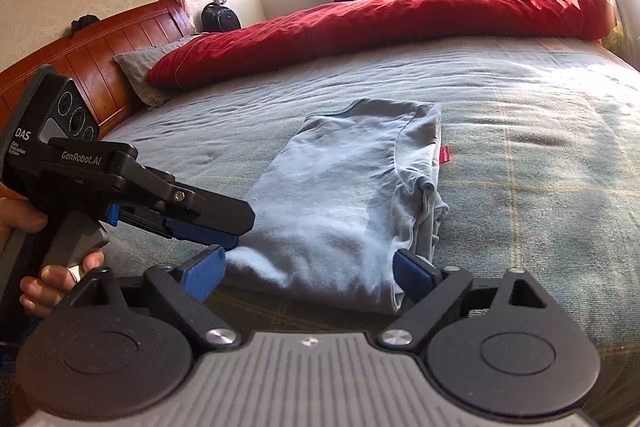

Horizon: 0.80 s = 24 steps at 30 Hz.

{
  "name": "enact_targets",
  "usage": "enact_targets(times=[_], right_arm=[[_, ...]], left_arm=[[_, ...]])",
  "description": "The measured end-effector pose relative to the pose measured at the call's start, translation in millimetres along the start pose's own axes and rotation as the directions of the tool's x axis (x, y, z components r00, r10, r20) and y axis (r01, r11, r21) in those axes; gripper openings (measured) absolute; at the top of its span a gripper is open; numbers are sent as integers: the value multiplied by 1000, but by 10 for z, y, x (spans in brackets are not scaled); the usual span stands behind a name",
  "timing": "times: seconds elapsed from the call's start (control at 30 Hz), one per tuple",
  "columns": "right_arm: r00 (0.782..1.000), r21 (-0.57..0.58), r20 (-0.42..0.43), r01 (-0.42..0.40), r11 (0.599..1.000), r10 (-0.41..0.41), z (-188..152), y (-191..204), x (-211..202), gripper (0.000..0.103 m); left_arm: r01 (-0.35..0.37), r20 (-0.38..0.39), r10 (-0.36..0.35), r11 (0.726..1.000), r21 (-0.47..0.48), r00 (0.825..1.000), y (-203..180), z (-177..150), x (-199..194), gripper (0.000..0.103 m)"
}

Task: Fold clothes
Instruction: 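Roll the left gripper to the shirt end while the right gripper closes on it, then hold the shirt end with the right gripper while the left gripper grasps it too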

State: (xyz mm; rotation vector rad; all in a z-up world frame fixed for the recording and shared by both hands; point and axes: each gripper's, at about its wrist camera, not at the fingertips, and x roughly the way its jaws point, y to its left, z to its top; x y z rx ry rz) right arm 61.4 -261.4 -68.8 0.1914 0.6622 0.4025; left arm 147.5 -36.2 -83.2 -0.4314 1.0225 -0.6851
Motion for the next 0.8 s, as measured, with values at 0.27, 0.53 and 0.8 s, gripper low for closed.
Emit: enact_targets(times=[0.27,0.53,0.8], right_arm=[[998,45,-26,55,997,-54,-79,-176,32,58],[999,137,-45,17,990,-11,-180,-416,112,9],[998,1,11,60,998,-60,67,-260,-198,4]], left_arm=[[-24,6,23,999,31,1000,-48,-29,-28,93],[-68,4,67,995,75,998,-130,-34,-40,93],[-81,2,82,986,147,997,-286,-20,-36,93]])
